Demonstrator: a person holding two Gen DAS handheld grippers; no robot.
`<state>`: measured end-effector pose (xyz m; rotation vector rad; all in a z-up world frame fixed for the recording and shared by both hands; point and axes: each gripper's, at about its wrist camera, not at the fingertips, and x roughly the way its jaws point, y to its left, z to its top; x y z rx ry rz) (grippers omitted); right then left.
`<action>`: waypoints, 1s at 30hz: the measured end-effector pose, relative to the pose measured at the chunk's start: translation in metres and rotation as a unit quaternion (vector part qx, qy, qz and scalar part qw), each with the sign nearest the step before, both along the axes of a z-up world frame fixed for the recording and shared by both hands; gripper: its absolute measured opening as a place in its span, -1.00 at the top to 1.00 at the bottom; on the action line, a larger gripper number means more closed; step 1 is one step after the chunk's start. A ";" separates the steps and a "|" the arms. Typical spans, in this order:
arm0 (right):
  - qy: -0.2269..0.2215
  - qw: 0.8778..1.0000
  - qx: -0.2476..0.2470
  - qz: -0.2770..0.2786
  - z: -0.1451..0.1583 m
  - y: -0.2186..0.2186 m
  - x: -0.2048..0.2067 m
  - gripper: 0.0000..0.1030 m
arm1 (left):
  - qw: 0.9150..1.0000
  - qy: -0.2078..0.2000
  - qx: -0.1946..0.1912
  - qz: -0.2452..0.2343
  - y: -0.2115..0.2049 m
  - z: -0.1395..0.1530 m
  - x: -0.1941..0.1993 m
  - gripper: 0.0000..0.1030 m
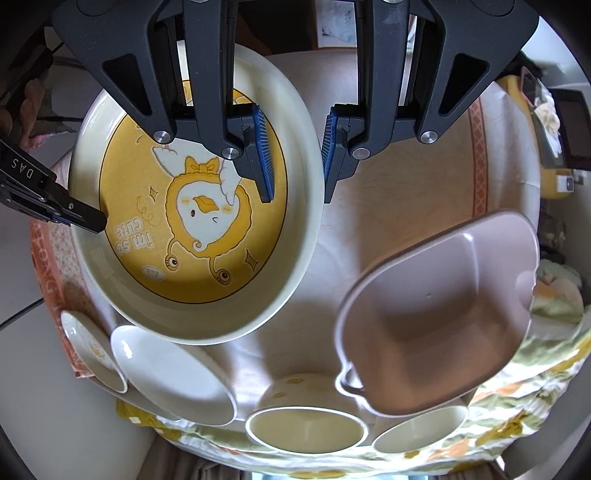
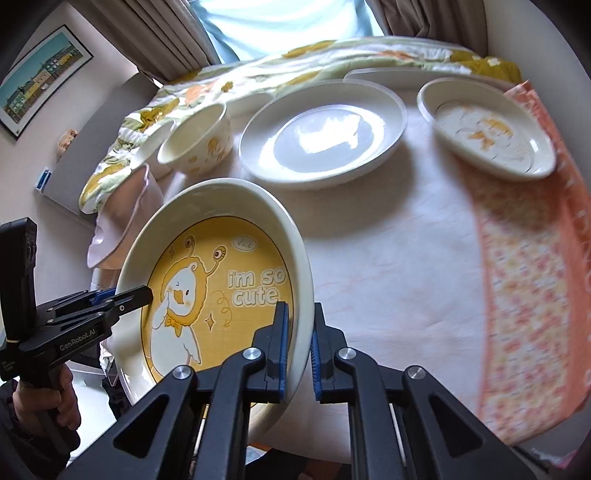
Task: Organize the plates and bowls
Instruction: 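Lift the yellow plate with both grippers, carry it beside the pink dish, release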
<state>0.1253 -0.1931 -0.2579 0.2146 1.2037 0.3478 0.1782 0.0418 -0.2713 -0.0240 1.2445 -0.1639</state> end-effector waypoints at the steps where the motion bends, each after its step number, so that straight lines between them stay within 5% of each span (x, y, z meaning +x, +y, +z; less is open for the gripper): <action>1: 0.003 1.000 -0.002 -0.001 -0.003 0.004 0.000 0.81 | 1.000 0.000 0.002 -0.003 0.003 -0.002 0.001 0.58; 9: 0.009 1.000 -0.016 -0.017 -0.014 0.015 0.004 0.81 | 1.000 0.001 -0.006 -0.028 0.017 -0.018 0.006 0.59; 25: 0.016 0.998 -0.049 -0.021 -0.015 0.023 0.004 0.66 | 0.998 -0.016 0.037 -0.058 0.005 -0.015 0.005 0.55; 28: 0.014 0.999 -0.040 -0.022 -0.015 0.023 0.004 0.15 | 0.997 -0.012 0.047 -0.058 0.003 -0.013 0.007 0.55; 30: 0.014 0.999 -0.035 -0.023 -0.015 0.022 0.003 -0.41 | 0.997 -0.009 0.051 -0.056 0.000 -0.013 0.008 0.54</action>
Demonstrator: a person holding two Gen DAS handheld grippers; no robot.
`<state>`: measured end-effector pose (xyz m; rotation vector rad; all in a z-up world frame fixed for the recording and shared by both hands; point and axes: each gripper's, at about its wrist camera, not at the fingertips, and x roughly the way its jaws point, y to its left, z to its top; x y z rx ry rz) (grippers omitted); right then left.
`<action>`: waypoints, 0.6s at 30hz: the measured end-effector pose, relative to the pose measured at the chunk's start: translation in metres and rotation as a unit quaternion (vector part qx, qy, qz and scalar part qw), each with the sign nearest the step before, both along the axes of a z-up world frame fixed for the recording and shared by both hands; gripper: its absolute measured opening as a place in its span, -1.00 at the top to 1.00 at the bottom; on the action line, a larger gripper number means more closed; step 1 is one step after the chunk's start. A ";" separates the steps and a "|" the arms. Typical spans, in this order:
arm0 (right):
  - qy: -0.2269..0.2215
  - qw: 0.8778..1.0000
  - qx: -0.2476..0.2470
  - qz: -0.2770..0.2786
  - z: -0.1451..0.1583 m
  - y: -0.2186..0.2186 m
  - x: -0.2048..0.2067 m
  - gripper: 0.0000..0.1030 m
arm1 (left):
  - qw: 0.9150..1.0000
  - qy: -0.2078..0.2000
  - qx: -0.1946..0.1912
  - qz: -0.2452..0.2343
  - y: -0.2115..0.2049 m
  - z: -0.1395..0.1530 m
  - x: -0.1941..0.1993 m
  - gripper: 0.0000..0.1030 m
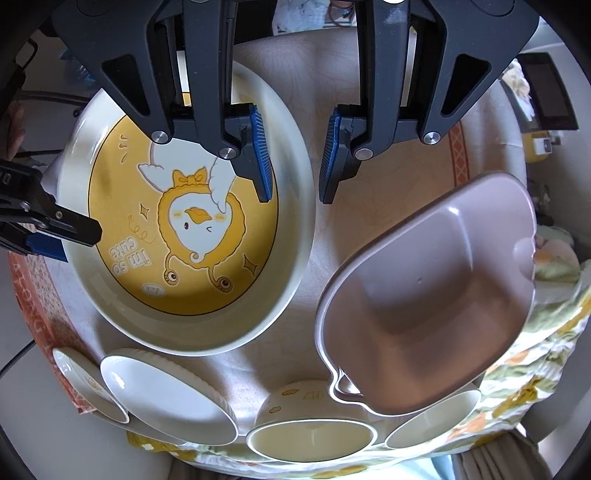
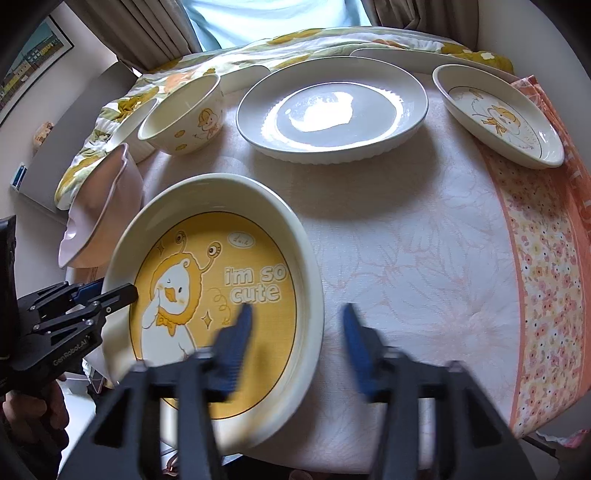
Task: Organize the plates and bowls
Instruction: 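Lift the yellow plate with both grippers, carry it beside the pink dish, release, then move both grippers to the plain white plate rim and close on it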
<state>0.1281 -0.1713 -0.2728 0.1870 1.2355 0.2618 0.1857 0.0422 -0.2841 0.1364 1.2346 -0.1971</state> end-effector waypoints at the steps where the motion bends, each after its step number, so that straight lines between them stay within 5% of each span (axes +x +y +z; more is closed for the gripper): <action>1: 0.000 1.000 0.000 -0.003 0.001 -0.001 -0.001 -0.49 | 1.000 0.003 -0.001 0.001 0.000 0.000 0.000 0.47; 2: -0.001 1.000 0.000 -0.006 0.002 -0.002 -0.002 -0.59 | 1.000 0.005 -0.002 0.003 0.000 0.000 -0.001 0.35; 4: -0.005 1.000 -0.002 -0.012 0.005 -0.004 -0.004 -0.61 | 1.000 0.003 -0.006 0.009 0.001 0.003 -0.003 -0.82; 5: -0.007 1.000 -0.003 -0.014 0.006 -0.005 -0.005 -0.61 | 1.000 -0.006 -0.006 0.011 0.002 0.006 -0.005 -0.95; 7: -0.009 1.000 -0.007 -0.015 0.010 -0.007 -0.006 -0.65 | 1.000 -0.021 -0.005 0.011 0.003 0.014 -0.010 -0.98; 10: -0.009 1.000 -0.009 -0.015 0.016 -0.009 -0.008 -0.99 | 1.000 -0.015 -0.005 0.008 0.002 0.023 -0.013 -0.98; 14: -0.014 0.999 -0.037 -0.009 0.032 -0.013 -0.011 -0.99 | 0.999 -0.024 -0.033 0.008 0.005 0.051 -0.025 -0.98; 18: -0.071 0.995 -0.071 -0.006 0.066 -0.018 -0.012 -0.99 | 0.997 -0.044 -0.066 0.013 0.004 0.085 -0.027 -0.99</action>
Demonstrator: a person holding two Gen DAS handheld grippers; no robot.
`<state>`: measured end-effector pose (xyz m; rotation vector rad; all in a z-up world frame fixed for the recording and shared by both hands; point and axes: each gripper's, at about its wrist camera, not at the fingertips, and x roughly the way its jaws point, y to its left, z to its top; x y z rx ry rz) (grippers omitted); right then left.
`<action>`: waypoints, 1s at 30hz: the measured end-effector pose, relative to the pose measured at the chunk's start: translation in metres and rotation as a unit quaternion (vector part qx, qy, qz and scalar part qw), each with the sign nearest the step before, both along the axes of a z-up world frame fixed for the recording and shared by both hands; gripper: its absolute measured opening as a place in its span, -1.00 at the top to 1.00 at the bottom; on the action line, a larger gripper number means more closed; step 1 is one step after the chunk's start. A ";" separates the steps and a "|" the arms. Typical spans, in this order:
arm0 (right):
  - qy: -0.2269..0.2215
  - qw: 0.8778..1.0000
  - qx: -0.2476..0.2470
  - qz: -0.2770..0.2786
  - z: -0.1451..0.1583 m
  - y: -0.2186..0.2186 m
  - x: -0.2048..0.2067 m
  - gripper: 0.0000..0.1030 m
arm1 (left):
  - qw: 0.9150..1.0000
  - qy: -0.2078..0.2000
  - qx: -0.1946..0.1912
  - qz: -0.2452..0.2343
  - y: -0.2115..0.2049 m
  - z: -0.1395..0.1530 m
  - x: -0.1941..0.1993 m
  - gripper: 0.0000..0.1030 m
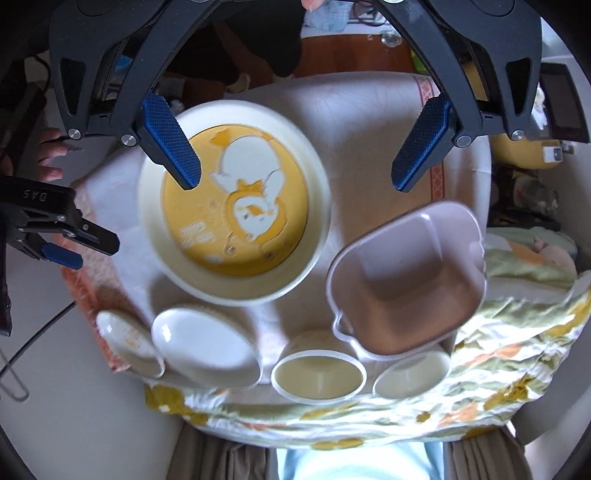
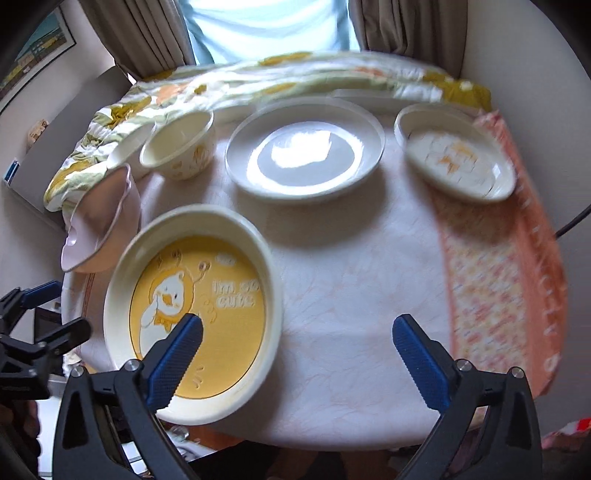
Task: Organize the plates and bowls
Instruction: 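Move both grippers to the plain white plate rim and close on it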
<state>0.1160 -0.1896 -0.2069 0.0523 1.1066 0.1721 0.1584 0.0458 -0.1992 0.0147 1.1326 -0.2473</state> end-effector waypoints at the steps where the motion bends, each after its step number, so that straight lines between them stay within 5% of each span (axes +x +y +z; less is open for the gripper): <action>1: -0.013 1.000 -0.004 0.006 0.011 -0.001 0.002 -0.99 | 1.000 -0.006 -0.006 -0.001 0.000 0.007 0.002 -0.99; 8: -0.054 0.995 -0.060 0.057 0.065 -0.015 0.033 -0.99 | 0.993 -0.036 -0.111 0.011 -0.015 0.050 0.036 -0.99; 13: -0.073 0.990 -0.076 0.092 0.083 -0.032 0.076 -0.99 | 0.984 -0.031 -0.161 0.062 -0.030 0.046 0.067 -0.99; 18: -0.049 0.984 -0.084 0.152 0.068 -0.047 0.126 -0.99 | 0.979 -0.022 -0.156 0.126 -0.054 0.030 0.094 -0.99; 30: 0.018 0.954 -0.004 0.299 -0.010 -0.050 0.236 -0.97 | 0.956 0.049 -0.160 0.240 -0.084 -0.052 0.161 -0.99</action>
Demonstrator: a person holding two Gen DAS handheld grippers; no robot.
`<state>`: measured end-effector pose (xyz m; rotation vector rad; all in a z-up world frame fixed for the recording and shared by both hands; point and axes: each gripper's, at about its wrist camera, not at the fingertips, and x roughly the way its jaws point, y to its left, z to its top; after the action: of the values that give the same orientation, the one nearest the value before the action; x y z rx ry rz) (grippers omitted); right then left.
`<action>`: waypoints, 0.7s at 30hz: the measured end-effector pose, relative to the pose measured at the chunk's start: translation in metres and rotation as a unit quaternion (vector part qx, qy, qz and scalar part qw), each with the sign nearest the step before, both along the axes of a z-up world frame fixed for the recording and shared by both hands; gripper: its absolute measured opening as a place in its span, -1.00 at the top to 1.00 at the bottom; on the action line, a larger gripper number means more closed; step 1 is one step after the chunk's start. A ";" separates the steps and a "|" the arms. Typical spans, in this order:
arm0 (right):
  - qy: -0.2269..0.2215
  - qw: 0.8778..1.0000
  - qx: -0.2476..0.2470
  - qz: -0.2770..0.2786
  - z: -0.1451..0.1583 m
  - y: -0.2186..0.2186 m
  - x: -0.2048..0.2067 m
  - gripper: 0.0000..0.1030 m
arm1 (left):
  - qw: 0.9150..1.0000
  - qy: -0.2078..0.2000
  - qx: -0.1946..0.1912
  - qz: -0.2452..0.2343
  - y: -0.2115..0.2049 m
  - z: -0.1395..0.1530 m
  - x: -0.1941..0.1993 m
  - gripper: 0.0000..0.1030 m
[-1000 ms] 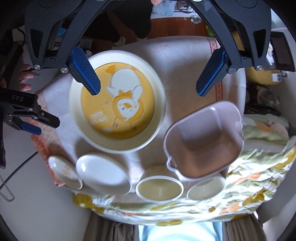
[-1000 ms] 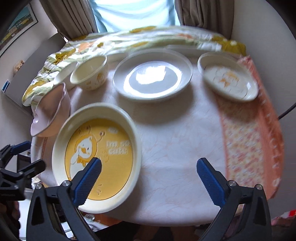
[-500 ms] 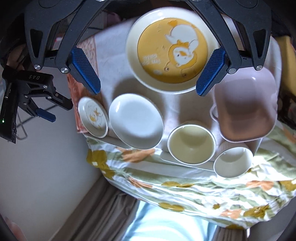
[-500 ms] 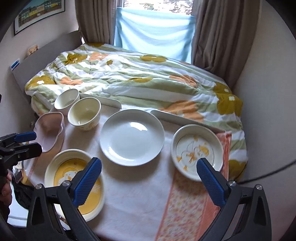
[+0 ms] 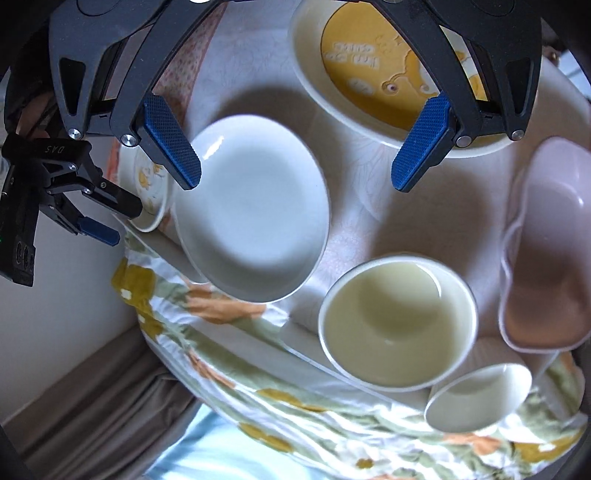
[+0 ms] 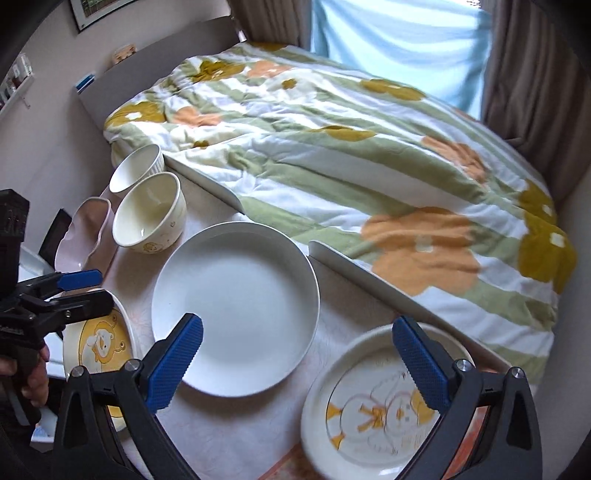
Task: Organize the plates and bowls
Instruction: 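Move both grippers to the plain white plate rim and close on it, then lift the white plate with both grippers, lower it onto the yellow plate, release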
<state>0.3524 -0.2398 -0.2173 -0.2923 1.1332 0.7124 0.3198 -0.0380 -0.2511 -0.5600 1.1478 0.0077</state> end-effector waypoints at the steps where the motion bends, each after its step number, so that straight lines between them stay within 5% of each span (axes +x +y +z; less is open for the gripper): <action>1: 0.008 1.000 -0.001 0.011 -0.008 0.002 0.004 -0.95 | 1.000 0.010 0.000 0.004 -0.001 -0.008 0.004 -0.99; 8: 0.051 0.997 -0.003 0.056 -0.051 0.015 0.020 -0.42 | 0.999 0.031 0.022 0.001 -0.015 -0.033 0.022 -0.74; 13: 0.063 0.996 -0.001 0.061 -0.064 0.010 0.027 -0.07 | 0.998 0.053 0.021 -0.016 -0.023 -0.046 0.030 -0.22; 18: 0.076 0.995 -0.004 0.062 -0.072 0.007 0.030 0.34 | 0.998 0.057 0.018 -0.016 -0.022 -0.052 0.030 0.06; 21: 0.077 0.995 -0.001 0.066 -0.073 0.007 0.028 0.35 | 0.998 0.054 0.025 -0.023 -0.021 -0.051 0.028 0.06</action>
<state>0.3806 -0.2332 -0.2904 -0.3213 1.2705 0.8625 0.3476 -0.0593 -0.3018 -0.4923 1.2630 0.0274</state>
